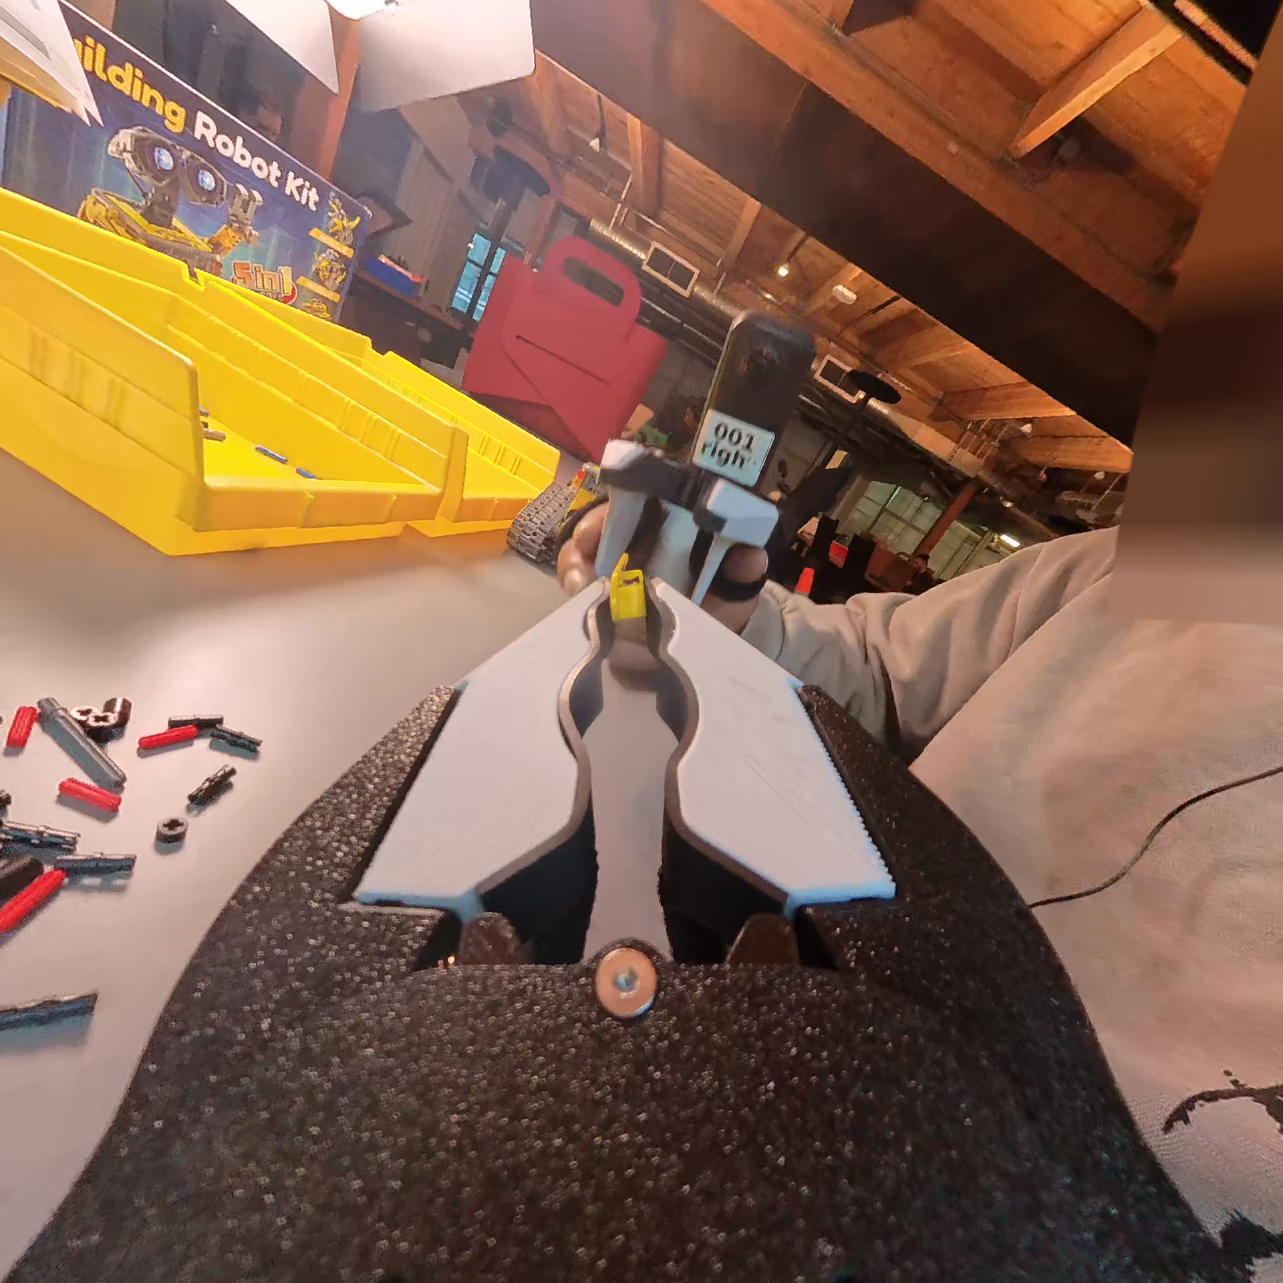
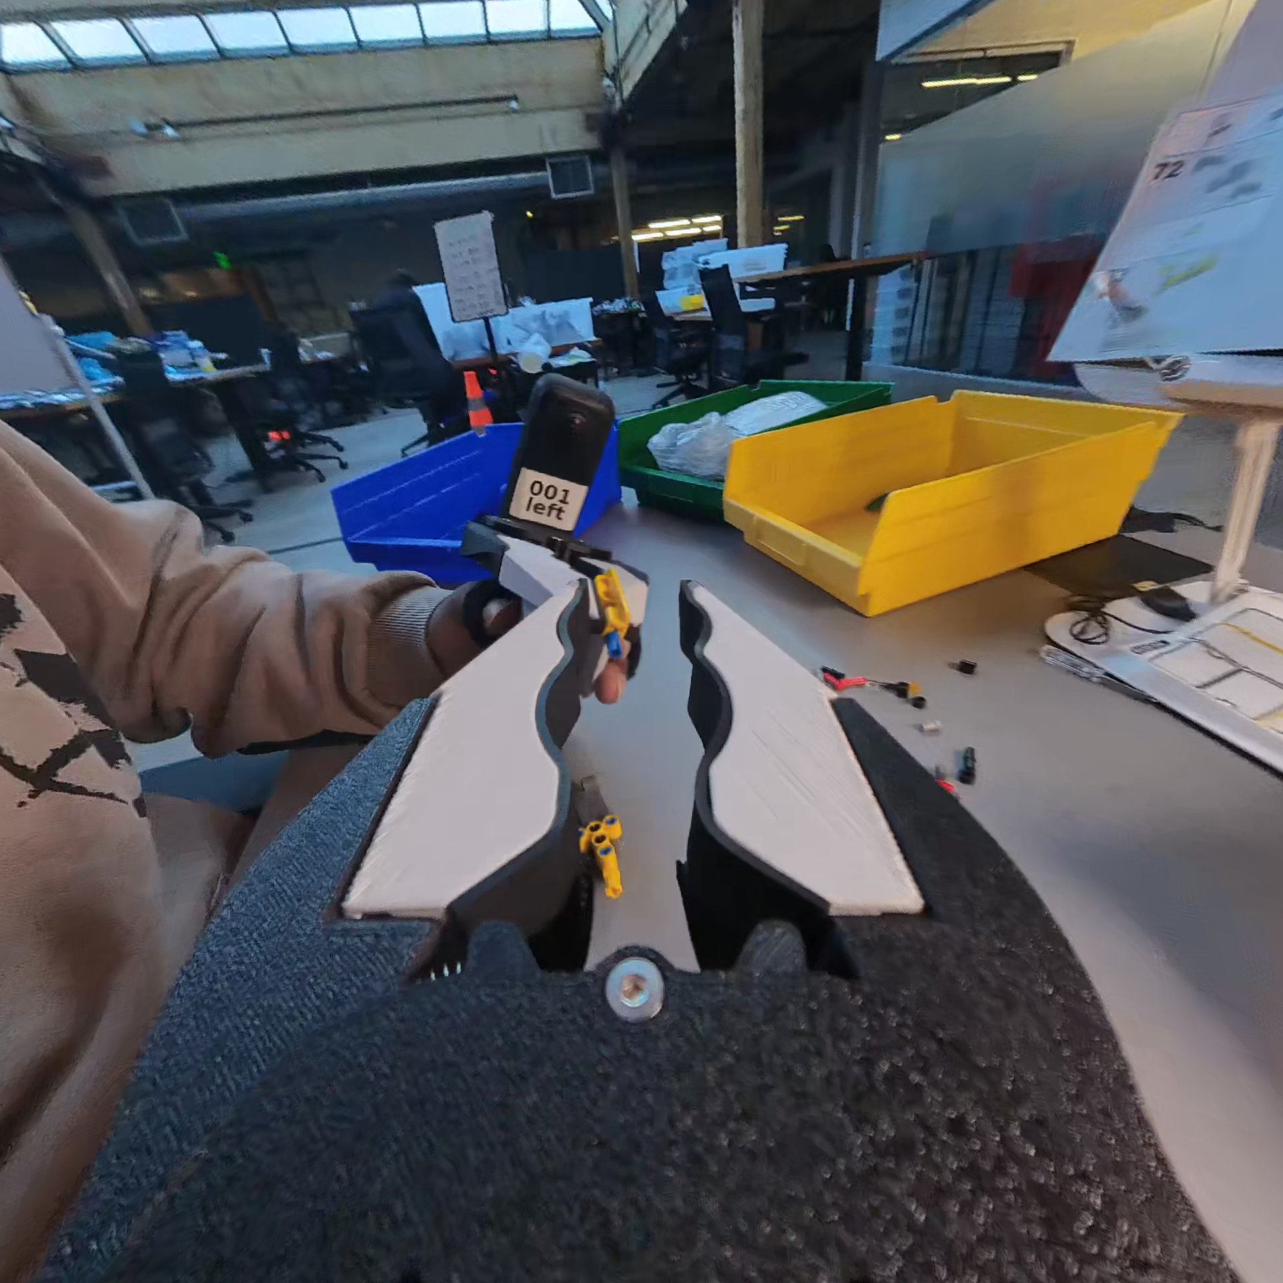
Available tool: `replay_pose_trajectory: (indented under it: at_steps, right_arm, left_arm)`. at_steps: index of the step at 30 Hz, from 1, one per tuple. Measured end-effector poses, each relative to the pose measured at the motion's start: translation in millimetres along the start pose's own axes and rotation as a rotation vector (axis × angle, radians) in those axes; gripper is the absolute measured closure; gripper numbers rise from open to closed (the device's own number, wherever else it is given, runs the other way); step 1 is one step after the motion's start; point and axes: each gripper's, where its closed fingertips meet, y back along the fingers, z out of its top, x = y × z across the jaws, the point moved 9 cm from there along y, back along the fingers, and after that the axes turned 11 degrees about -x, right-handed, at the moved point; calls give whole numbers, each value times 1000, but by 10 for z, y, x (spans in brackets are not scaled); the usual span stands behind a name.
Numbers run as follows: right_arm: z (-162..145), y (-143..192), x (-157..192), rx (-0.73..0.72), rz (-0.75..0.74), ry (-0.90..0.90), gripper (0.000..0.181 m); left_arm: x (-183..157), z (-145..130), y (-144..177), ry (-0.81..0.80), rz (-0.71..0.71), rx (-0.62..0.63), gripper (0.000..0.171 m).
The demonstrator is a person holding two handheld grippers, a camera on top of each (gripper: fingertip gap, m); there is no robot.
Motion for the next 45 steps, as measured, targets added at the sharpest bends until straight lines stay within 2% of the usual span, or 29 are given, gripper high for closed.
replay_pose_trajectory:
  at_steps: [5, 6, 7, 12, 13, 15, 17, 25, 28, 31, 39, 45]
  right_arm:
    - [-227, -48, -28, 0, 4, -67, 159]
    - [-255, -21, -36, 3, -10, -48, 174]
    - [-271, 10, -32, -4, -8, -27, 181]
    - [-280, 119, -62, 7, -13, 53, 181]
    - [-279, 136, -79, -1, -19, 61, 178]
    - [-286, 161, -115, 7, -46, 119, 156]
    - [-289, 192, -135, 23, -79, 210, 149]
    - [-280, 169, -1, 49, -94, 454, 150]
    - [-295, 131, 46, 49, -89, 481, 162]
    - [-282, 127, 94, 34, -80, 514, 176]
    - [-285, 137, 108, 32, -57, 484, 178]
    - [-313, 161, 97, 68, -6, 458, 179]
  left_arm:
    - [82, 24, -6, 72, -33, -29, 164]
    - [81, 14, -17, 80, -37, -24, 164]
    - [78, 0, -30, 82, -38, -17, 164]
    - [121, -31, -134, 127, -24, -24, 164]
    - [150, -17, -166, 146, -17, -37, 165]
    - [210, 3, -232, 184, -12, -47, 165]
    - [244, 8, -282, 208, -23, -44, 165]
    - [203, -123, -266, 362, -54, -61, 165]
    - [177, -151, -256, 400, -59, -56, 164]
    - [170, -158, -237, 401, -46, -51, 164]
    - [146, -169, -227, 378, -33, -32, 164]
    - [95, -170, -208, 305, 12, 52, 164]
